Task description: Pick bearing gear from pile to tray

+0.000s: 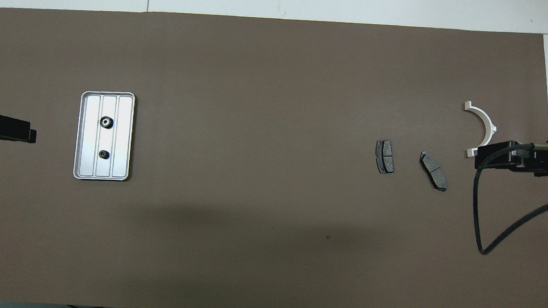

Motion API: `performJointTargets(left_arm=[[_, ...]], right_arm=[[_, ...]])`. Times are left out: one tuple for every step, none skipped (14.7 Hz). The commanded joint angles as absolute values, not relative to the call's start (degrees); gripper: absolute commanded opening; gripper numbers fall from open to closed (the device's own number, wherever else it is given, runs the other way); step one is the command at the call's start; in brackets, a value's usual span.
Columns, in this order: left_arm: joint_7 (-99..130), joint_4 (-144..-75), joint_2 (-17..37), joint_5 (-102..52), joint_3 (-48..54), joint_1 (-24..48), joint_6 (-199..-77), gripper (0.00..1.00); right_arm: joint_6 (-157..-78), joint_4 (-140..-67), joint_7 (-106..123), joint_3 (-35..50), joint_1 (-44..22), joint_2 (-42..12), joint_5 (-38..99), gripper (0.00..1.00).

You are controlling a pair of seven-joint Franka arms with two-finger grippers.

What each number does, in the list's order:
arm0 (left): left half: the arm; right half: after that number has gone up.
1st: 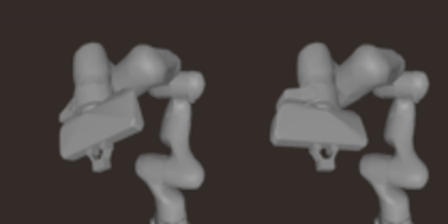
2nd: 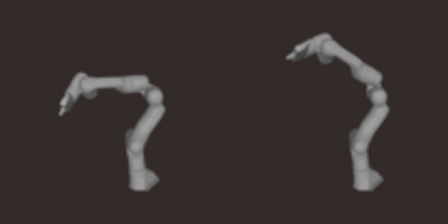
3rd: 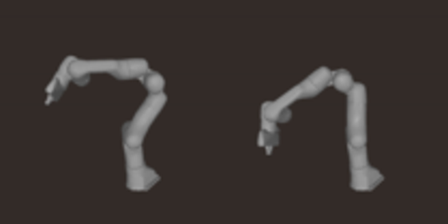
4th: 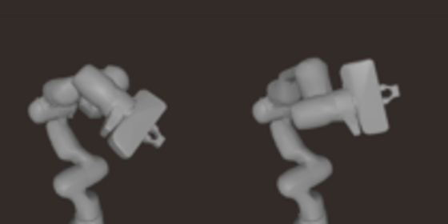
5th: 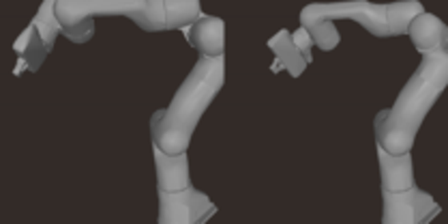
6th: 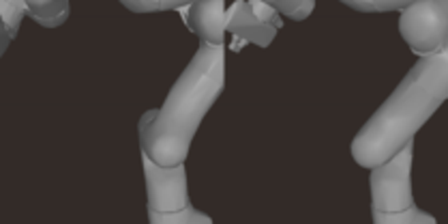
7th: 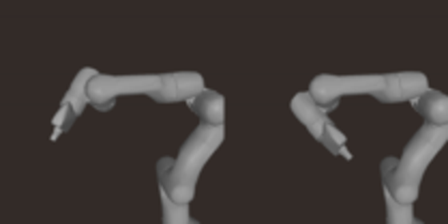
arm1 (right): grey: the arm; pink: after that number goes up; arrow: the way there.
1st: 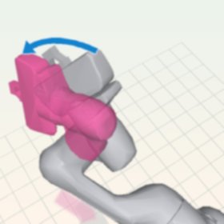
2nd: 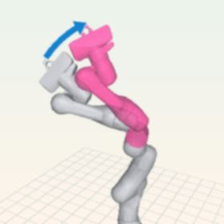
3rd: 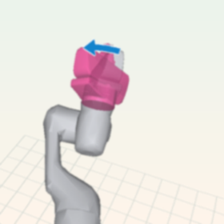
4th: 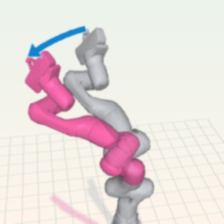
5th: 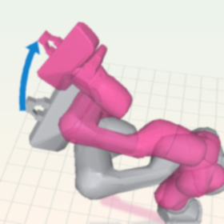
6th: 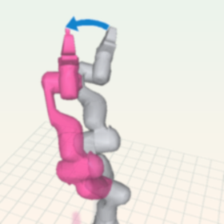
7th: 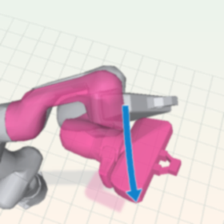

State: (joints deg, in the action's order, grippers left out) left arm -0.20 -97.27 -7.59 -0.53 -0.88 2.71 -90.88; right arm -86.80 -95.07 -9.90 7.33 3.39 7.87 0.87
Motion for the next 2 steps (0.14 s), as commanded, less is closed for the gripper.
performJointTargets(left_arm=[[-0.97, -99.67, -9.76, -0.79, -1.23, 3.34, -92.02, 1.0], [-0.97, -99.58, -9.76, -0.79, -1.23, 3.34, -92.02, 1.0]], right_arm=[[-87.28, -95.98, -9.84, 7.29, 3.87, 8.53, 2.11, 1.0], [-87.28, -95.98, -9.84, 7.29, 3.78, 8.53, 2.11, 1.0]])
